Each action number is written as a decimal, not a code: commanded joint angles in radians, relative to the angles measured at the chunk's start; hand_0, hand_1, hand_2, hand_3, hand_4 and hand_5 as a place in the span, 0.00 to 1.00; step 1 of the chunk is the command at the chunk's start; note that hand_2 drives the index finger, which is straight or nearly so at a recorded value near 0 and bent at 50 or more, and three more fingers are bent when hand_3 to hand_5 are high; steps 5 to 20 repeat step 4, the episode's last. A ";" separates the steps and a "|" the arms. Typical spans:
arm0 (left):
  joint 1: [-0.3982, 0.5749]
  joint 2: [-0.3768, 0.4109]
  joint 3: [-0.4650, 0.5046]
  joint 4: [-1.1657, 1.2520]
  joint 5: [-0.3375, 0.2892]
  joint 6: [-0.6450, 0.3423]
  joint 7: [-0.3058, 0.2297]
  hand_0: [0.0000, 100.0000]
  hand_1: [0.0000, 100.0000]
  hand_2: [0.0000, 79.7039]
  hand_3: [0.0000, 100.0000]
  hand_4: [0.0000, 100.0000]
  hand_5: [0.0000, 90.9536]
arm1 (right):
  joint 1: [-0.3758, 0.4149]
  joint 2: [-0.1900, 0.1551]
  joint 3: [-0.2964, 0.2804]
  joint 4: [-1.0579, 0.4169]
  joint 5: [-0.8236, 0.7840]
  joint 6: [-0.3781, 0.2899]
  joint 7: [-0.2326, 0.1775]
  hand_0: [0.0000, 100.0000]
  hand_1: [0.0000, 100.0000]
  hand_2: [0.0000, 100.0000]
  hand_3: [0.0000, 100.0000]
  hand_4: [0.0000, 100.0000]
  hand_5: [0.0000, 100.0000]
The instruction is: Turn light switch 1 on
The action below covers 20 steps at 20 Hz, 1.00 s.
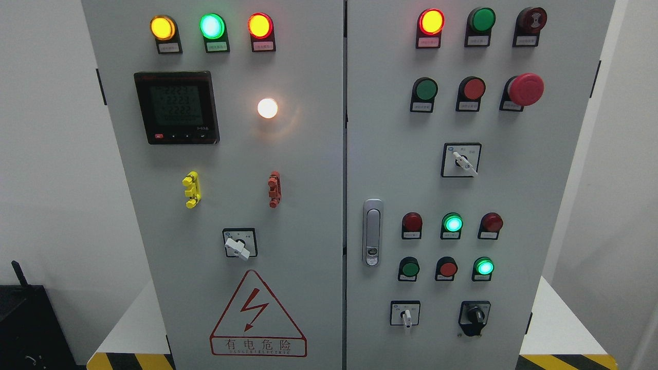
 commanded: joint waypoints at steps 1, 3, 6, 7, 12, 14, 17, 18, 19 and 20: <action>-0.008 -0.015 -0.008 0.017 0.004 -0.001 -0.001 0.25 0.00 0.00 0.00 0.00 0.00 | 0.000 0.000 0.000 0.000 -0.025 0.000 0.000 0.00 0.00 0.00 0.00 0.00 0.00; -0.011 -0.010 -0.008 0.015 0.004 -0.001 -0.001 0.25 0.00 0.00 0.00 0.00 0.00 | 0.000 0.000 0.000 0.000 -0.025 0.000 0.000 0.00 0.00 0.00 0.00 0.00 0.00; -0.012 -0.010 -0.010 0.015 0.002 0.001 -0.001 0.25 0.00 0.00 0.00 0.00 0.00 | 0.000 0.000 0.000 0.000 -0.025 0.000 0.000 0.00 0.00 0.00 0.00 0.00 0.00; -0.012 -0.010 -0.010 0.015 0.002 0.001 -0.001 0.25 0.00 0.00 0.00 0.00 0.00 | 0.000 0.000 0.000 0.000 -0.025 0.000 0.000 0.00 0.00 0.00 0.00 0.00 0.00; -0.012 -0.010 -0.010 0.015 0.002 0.001 -0.001 0.25 0.00 0.00 0.00 0.00 0.00 | 0.000 0.000 0.000 0.000 -0.025 0.000 0.000 0.00 0.00 0.00 0.00 0.00 0.00; -0.012 -0.010 -0.010 0.015 0.002 0.001 -0.001 0.25 0.00 0.00 0.00 0.00 0.00 | 0.000 0.000 0.000 0.000 -0.025 0.000 0.000 0.00 0.00 0.00 0.00 0.00 0.00; -0.012 -0.010 -0.010 0.015 0.002 0.001 -0.001 0.25 0.00 0.00 0.00 0.00 0.00 | 0.000 0.000 0.000 0.000 -0.025 0.000 0.000 0.00 0.00 0.00 0.00 0.00 0.00; -0.012 -0.010 -0.010 0.015 0.002 0.001 -0.001 0.25 0.00 0.00 0.00 0.00 0.00 | 0.000 0.000 0.000 0.000 -0.025 0.000 0.000 0.00 0.00 0.00 0.00 0.00 0.00; -0.012 -0.010 -0.010 0.015 0.002 0.001 -0.001 0.25 0.00 0.00 0.00 0.00 0.00 | 0.000 0.000 0.000 0.000 -0.025 0.000 0.000 0.00 0.00 0.00 0.00 0.00 0.00; -0.012 -0.010 -0.010 0.015 0.002 0.001 -0.001 0.25 0.00 0.00 0.00 0.00 0.00 | 0.000 0.000 0.000 0.000 -0.025 0.000 0.000 0.00 0.00 0.00 0.00 0.00 0.00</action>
